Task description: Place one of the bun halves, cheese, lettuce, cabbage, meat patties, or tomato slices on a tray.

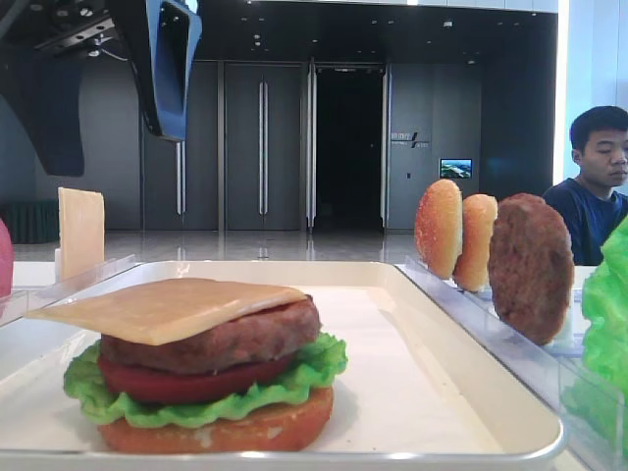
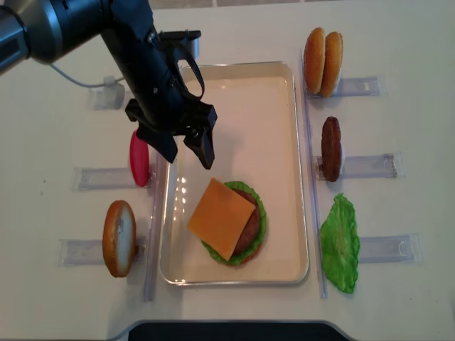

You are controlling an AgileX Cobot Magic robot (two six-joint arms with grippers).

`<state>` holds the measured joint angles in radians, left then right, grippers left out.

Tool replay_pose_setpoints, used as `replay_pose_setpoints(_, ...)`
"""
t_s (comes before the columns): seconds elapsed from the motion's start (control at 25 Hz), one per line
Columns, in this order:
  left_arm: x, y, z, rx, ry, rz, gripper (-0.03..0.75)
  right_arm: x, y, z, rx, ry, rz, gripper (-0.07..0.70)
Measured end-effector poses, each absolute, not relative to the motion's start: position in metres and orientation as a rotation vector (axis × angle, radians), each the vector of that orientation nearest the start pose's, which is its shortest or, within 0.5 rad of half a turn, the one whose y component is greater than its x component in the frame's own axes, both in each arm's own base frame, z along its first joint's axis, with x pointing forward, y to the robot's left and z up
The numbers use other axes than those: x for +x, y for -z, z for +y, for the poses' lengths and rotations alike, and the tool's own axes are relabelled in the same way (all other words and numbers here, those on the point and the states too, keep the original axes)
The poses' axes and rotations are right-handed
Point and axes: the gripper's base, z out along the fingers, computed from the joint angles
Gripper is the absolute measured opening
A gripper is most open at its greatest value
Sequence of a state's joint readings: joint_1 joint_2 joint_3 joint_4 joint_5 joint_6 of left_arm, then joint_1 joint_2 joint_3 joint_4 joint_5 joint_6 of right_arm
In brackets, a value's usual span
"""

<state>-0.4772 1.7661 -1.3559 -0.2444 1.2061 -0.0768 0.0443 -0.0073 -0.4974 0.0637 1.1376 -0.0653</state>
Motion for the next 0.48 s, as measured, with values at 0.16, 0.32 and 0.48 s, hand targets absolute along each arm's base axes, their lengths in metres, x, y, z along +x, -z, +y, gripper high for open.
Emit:
replay_pose_setpoints(0.16, 0.295, -0.252, -0.173, 0.498, 0.329, 3.081, 0.629, -0.009, -0.271, 0.005, -0.122, -0.065, 2.112, 0.454)
replay_pose_setpoints(0.32, 0.296, -0.255, -0.166, 0.527, 0.229, 3.058, 0.629, -0.009, -0.271, 0.005, -0.122, -0.065, 2.112, 0.454)
replay_pose_setpoints(0.48, 0.301, -0.263, -0.148, 0.475, 0.141, 3.027, 0.629, -0.009, -0.271, 0.005, -0.122, -0.065, 2.112, 0.454)
